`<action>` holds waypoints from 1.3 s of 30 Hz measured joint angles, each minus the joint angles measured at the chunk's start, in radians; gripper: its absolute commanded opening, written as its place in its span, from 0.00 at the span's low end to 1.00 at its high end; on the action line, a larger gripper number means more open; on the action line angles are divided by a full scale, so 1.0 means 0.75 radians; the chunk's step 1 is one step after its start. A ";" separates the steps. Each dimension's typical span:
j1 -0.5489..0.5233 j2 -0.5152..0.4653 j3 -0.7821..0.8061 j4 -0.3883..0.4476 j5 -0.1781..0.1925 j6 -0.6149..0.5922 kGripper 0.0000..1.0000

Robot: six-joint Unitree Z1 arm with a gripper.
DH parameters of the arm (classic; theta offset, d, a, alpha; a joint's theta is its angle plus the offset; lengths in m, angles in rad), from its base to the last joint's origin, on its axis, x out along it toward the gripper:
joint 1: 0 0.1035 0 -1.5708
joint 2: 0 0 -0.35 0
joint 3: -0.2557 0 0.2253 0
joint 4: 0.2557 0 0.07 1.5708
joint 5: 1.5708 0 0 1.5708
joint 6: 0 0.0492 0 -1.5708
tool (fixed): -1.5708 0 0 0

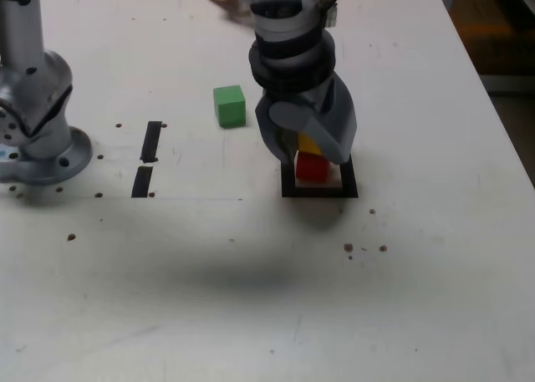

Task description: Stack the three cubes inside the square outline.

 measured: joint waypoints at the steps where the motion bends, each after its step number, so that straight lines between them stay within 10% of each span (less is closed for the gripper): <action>1: 0.000 0.000 0.001 0.000 0.000 -0.001 0.53; 17: 0.001 -0.008 0.011 0.000 0.006 0.014 0.85; 39: 0.038 -0.287 -0.063 0.481 0.256 0.082 0.90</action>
